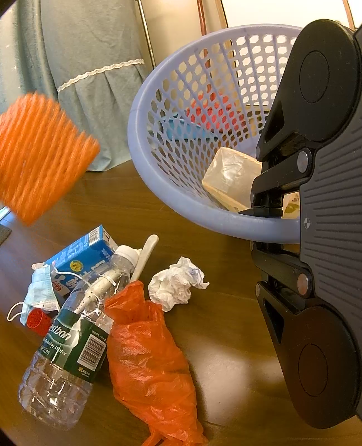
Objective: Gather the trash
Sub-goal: 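Carry the orange foam net to the wastebasket and release it with the left gripper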
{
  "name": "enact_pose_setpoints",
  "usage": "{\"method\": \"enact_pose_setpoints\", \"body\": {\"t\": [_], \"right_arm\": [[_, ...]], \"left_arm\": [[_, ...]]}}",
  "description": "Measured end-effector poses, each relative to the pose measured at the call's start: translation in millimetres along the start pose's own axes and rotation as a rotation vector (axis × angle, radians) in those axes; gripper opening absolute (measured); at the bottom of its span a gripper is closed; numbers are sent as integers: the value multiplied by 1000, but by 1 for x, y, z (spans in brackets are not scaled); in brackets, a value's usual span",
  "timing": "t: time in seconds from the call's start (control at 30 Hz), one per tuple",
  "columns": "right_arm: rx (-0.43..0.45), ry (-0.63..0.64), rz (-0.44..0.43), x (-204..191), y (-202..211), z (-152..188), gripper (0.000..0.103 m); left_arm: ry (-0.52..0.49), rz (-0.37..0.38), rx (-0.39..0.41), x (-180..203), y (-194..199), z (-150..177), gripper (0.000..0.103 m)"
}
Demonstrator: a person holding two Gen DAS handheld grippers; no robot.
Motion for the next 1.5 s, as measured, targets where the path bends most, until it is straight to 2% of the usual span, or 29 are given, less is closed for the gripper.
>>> {"method": "enact_pose_setpoints", "body": {"t": [0.57,0.83,0.9,0.93,0.97,1.2,1.5], "right_arm": [[3,-9,-2,2,1,-1,0],[7,-15,-4,-2,6,0,0],[7,-16,-4,-2,6,0,0],[7,-18,-4,-1,6,0,0],[7,-20,-5,0,7,0,0],[9,-28,-3,3,7,-1,0],[7,-29,-2,8,4,-5,0]], "left_arm": [[-108,154,50,82,-3,-35,5],[-157,196,46,116,-23,-41,5],[-158,213,29,119,-36,-42,9],[-154,215,14,120,-43,-42,24],[-150,203,13,120,-48,-41,33],[-155,175,17,102,-47,-33,31],[-130,75,13,52,-34,-23,31]]}}
Point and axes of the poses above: each gripper's, at about its wrist camera, not at the fingertips, and y roughly against the way its jaws point, x to its right, z to its underside, the point moved 1 cm from there along -y, roughly the way its jaws point, and after that the axes turned 11 degrees about -y, right-handed, at the moved point
